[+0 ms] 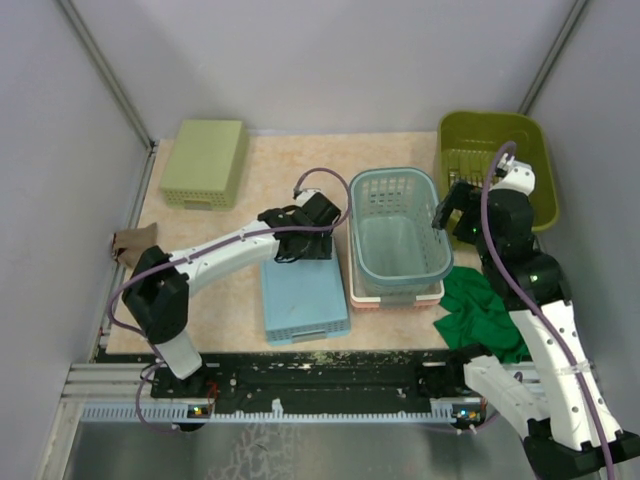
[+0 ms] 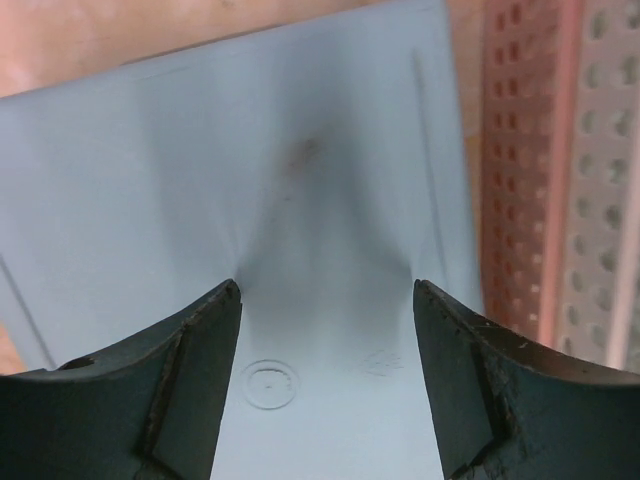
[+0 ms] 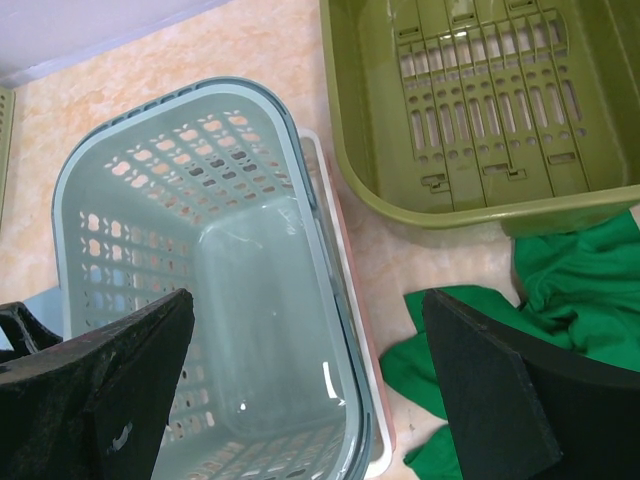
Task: Turn the large container upside down
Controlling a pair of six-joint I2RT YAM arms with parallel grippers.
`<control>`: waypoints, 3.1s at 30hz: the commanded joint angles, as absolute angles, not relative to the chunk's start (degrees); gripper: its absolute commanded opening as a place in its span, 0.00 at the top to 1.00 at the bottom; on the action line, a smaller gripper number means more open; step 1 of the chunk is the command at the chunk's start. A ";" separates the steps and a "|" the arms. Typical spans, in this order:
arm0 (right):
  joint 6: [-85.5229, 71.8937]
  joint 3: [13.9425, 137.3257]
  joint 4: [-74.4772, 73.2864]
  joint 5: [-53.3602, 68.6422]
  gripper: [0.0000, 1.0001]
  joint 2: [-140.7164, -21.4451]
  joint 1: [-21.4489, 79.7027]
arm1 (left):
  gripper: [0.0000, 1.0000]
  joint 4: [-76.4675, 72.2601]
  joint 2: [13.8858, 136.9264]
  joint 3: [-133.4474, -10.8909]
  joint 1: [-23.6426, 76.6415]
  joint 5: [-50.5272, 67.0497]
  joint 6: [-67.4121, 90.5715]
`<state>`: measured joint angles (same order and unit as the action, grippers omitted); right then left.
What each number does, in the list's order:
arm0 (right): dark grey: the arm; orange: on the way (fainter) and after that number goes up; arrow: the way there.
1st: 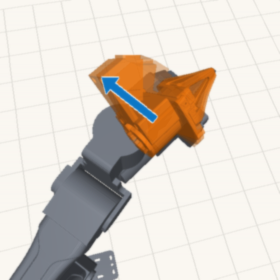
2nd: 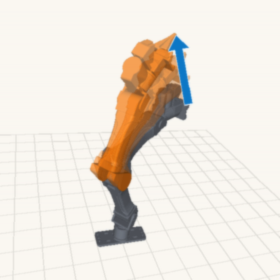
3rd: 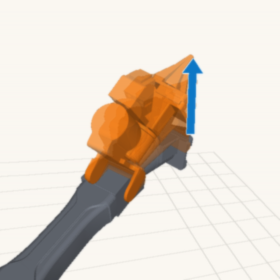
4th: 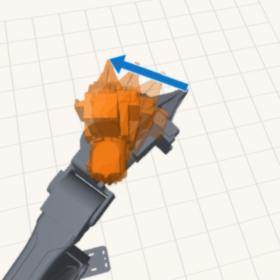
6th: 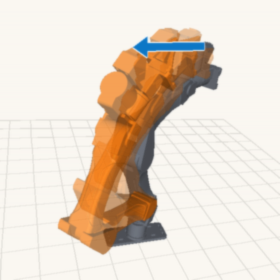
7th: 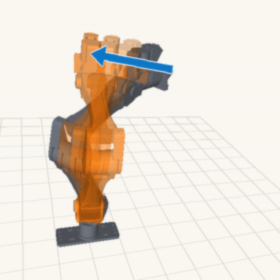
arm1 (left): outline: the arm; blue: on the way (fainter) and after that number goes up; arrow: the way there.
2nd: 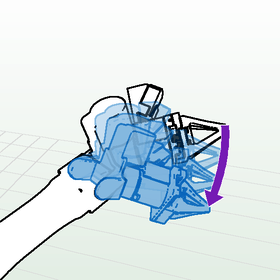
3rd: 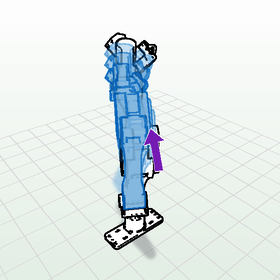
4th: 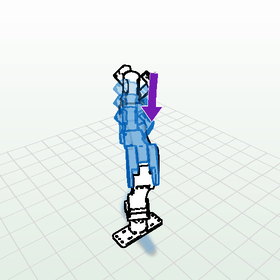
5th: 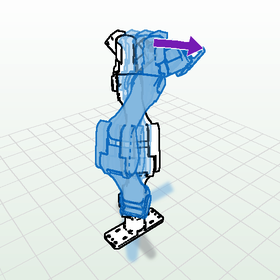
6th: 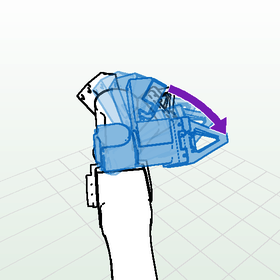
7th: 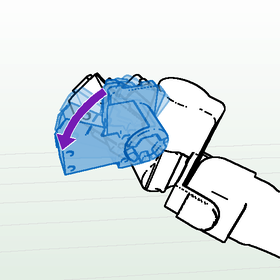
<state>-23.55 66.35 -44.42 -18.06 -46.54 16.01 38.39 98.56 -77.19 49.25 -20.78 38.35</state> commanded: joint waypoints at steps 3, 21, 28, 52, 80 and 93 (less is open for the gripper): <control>-22.76 66.21 -41.27 -17.86 0.04 -46.78 16.12 | 0.27 48.52 96.78 -74.72 49.40 -29.65 43.10; -22.49 65.40 -39.47 -16.98 0.04 -48.32 16.17 | 0.35 55.48 84.50 -58.10 34.36 -21.70 46.94; -22.41 65.22 -39.29 -17.03 0.04 -48.35 16.17 | 0.35 56.96 81.22 -64.03 31.69 -24.67 42.69; -22.16 65.10 -40.97 -18.32 0.03 -45.63 16.17 | 0.35 20.89 87.87 -60.85 43.93 0.72 41.60; -21.72 64.15 -39.58 -18.11 0.03 -45.82 16.16 | 0.36 41.74 83.21 -54.27 26.40 -7.09 36.22; -21.62 64.46 -39.16 -16.46 0.03 -46.64 16.17 | 0.36 41.90 80.53 -53.17 7.93 -3.49 31.38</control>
